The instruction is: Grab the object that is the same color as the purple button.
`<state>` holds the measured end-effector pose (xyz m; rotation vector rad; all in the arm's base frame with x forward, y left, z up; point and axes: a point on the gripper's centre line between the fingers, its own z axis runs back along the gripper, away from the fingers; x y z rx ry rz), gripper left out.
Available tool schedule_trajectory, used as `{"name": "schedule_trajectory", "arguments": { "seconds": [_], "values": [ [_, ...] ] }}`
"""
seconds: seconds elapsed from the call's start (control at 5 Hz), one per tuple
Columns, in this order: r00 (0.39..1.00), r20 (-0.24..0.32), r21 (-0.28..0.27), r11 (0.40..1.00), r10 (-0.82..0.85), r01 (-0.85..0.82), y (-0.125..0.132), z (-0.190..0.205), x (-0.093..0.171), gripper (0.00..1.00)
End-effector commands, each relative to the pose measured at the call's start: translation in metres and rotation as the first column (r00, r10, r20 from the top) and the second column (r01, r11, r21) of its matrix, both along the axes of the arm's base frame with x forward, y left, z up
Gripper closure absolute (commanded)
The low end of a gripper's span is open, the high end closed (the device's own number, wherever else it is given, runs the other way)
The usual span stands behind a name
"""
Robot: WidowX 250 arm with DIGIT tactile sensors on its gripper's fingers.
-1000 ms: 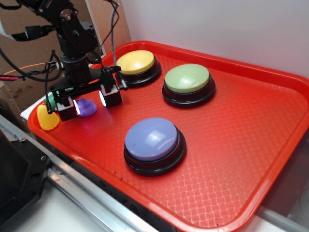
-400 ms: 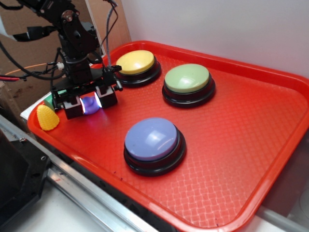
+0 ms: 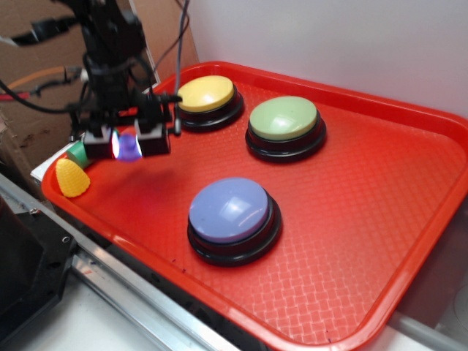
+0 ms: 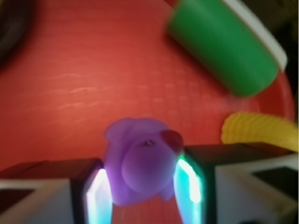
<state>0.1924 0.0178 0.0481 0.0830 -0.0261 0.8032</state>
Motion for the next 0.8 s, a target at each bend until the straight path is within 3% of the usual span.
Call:
{"name": "schedule_trajectory", "arguments": {
  "seconds": [0.0, 0.4, 0.6],
  "values": [
    [0.917, 0.103, -0.104, 0.912, -0.386, 0.396, -0.023, 0.083, 0.000, 1.00],
    [0.822, 0.233, -0.085, 0.831, -0.520, 0.549, -0.050, 0.163, -0.006, 1.00],
    [0.821, 0.252, -0.079, 0.835, -0.512, 0.545, -0.050, 0.171, -0.010, 1.00]
  ]
}}
